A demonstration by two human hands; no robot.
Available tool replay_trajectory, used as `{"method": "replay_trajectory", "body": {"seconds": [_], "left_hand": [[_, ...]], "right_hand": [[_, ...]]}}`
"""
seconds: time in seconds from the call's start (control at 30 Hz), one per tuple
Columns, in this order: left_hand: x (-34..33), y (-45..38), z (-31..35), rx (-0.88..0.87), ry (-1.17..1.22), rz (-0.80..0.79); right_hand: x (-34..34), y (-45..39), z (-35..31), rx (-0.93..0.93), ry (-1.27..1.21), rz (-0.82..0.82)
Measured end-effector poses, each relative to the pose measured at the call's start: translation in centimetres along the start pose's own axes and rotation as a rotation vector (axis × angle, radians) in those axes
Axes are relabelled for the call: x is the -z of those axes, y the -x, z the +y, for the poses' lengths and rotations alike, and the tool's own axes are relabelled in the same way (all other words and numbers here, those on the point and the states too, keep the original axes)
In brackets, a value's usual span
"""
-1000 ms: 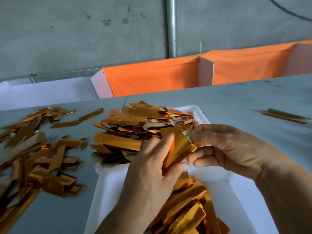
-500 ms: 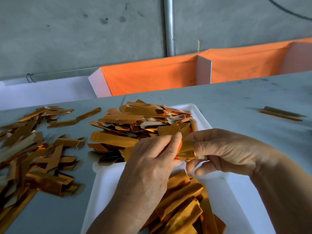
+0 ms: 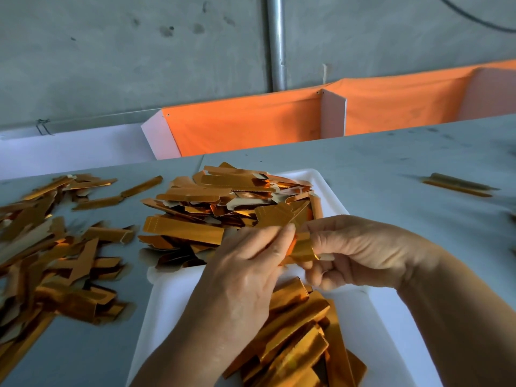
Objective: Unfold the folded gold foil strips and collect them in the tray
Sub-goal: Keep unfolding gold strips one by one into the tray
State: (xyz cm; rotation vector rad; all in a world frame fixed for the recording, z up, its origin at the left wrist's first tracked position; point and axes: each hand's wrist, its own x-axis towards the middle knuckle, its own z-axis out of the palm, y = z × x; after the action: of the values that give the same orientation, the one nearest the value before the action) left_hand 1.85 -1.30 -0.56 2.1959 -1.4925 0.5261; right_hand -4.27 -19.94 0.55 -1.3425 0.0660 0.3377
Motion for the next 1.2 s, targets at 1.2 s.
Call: {"method": "replay_trajectory", "body": {"seconds": [1.2], "left_hand": [[0.0, 0.2, -0.6, 0.237, 0.588, 0.207]], "right_hand": [[-0.2, 1.2, -0.9, 0.204, 0.027, 0.211]]}}
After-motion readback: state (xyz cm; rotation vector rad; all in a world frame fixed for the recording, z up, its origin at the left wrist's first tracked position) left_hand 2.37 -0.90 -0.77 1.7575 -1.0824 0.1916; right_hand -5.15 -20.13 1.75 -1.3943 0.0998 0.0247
